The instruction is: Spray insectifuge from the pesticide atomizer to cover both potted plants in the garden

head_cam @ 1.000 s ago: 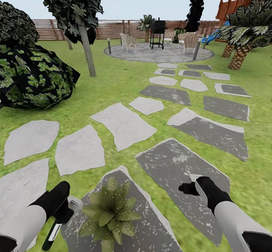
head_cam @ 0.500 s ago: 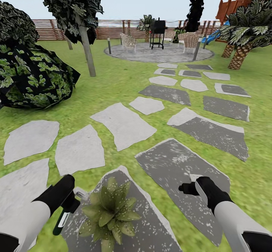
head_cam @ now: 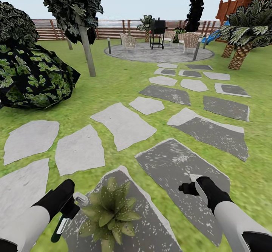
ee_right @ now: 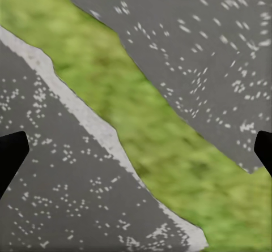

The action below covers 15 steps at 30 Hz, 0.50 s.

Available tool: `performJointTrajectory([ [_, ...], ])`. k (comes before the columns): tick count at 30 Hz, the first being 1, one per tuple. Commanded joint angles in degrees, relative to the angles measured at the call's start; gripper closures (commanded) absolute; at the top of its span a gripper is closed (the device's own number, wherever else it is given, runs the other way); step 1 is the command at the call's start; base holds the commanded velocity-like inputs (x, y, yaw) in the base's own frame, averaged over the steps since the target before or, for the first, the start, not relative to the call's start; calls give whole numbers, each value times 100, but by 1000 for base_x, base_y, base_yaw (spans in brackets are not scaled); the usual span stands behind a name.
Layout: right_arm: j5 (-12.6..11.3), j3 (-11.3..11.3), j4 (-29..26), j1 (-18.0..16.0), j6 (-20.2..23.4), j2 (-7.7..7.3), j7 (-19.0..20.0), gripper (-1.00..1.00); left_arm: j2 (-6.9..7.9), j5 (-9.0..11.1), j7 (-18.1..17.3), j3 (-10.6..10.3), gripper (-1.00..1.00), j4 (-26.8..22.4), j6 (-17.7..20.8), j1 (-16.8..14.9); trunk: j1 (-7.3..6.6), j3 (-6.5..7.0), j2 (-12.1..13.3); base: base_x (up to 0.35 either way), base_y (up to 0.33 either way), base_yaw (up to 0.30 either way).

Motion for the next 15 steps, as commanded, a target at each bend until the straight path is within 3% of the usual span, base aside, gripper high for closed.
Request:
performJointTrajectory([
  [1, -2, -25, -9, -1, 29, 2, 19, -100, 0, -56, -61, -28, 100, -10, 7, -14, -1, -5, -2, 0, 0, 0],
  [8, -2, -25, -9, -1, 30, 2, 19, -100, -383, -67, -42, -36, 100, -28, 12, -69, -1, -5, -2, 0, 0, 0],
  [15, -11, -25, -9, -1, 31, 2, 19, -100, -423, -70, -34, -41, 100, -28, 9, -21, -1, -5, -2, -77, 81, -13],
])
